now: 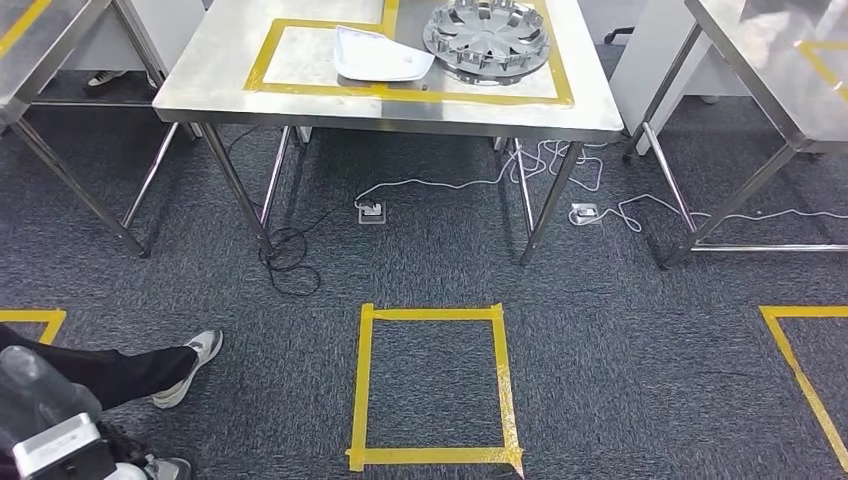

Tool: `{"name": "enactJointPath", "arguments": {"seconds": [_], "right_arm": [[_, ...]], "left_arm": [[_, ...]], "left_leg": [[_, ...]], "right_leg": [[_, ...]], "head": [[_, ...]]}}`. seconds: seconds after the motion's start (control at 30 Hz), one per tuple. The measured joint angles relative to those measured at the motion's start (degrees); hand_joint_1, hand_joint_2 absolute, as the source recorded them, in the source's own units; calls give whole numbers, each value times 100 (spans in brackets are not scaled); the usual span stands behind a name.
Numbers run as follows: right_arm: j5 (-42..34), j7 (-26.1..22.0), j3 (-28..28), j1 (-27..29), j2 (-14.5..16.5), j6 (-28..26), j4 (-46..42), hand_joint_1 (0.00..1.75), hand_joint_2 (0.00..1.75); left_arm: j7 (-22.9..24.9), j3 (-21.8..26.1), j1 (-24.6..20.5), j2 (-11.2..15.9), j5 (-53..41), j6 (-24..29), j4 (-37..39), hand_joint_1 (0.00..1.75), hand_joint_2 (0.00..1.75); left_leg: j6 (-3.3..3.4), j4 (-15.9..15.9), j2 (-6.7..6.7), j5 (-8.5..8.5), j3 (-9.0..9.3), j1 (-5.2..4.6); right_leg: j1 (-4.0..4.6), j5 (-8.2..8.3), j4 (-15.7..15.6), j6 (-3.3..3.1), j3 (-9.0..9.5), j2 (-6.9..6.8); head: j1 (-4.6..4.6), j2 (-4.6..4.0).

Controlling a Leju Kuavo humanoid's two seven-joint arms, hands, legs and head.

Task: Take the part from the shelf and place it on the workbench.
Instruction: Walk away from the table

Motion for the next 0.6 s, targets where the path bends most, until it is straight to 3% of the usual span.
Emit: {"name": "enactJointPath", "arguments": {"seconds": [0.03,0.07,0.13,0.17,0.23,0.3,0.33,0.37,0.4,0.43,0.53,0.6], "right_arm": [[9,4,-3,-7,2,-1,0,0,0],[14,7,-5,-7,6,-1,-1,0,0],[17,13,-9,10,29,-1,-2,0,0],[18,18,-10,20,41,-1,-1,0,0],[19,28,-10,28,57,-2,1,0,0],[20,30,-11,33,66,-2,1,0,0],[21,30,-11,39,72,-1,1,0,0],[22,31,-11,46,76,-1,1,0,0],[24,33,-12,53,79,-1,1,0,0],[26,35,-12,57,83,-1,1,0,0],[51,40,-13,48,91,-2,2,0,0],[73,44,-13,36,90,-3,2,0,0]], "left_arm": [[13,7,5,-1,-1,0,0,0,0],[22,14,10,-1,-3,0,0,0,0],[38,28,20,1,-5,0,0,0,0],[42,36,26,2,-7,0,-1,0,0],[45,45,36,6,-8,0,-1,0,0],[52,51,59,8,-15,0,0,0,0],[58,53,74,8,-26,0,0,0,0],[66,55,86,8,-38,0,1,0,0],[70,57,93,8,-49,0,1,0,0],[73,60,97,7,-56,0,1,0,0],[69,67,102,1,-58,1,1,0,0],[58,77,116,-4,-58,2,-1,0,0]], "left_leg": [[-28,-4,24,42,-6,7],[-61,-14,46,81,-4,16],[-129,-38,69,153,-12,35],[-154,1,47,90,-47,38],[-185,357,-5,-306,-196,43],[-223,1076,-31,-810,-415,52],[-244,1406,-31,-930,-491,55],[-259,1594,-28,-944,-500,57],[-269,1589,-25,-871,-422,61],[-274,1365,-18,-732,-234,67],[-269,346,20,-517,445,81],[-208,194,41,-575,519,77]], "right_leg": [[25,-104,-319,-37,195,-1],[43,-151,-472,-56,275,-1],[49,-72,-564,-97,263,4],[37,-3,-583,-127,221,-3],[13,124,-608,-168,108,-21],[13,202,-583,-187,-17,-38],[12,229,-558,-182,-75,-45],[9,249,-518,-175,-134,-51],[5,258,-471,-166,-190,-55],[-2,258,-413,-152,-241,-57],[3,206,-228,-79,-372,-53],[27,181,-130,-37,-432,-51]], "head": [[-3,0],[-4,0],[-2,0],[-10,0],[-59,0],[-101,0],[-108,0],[-110,0],[-111,0],[-111,0],[-125,0],[-115,0]]}}
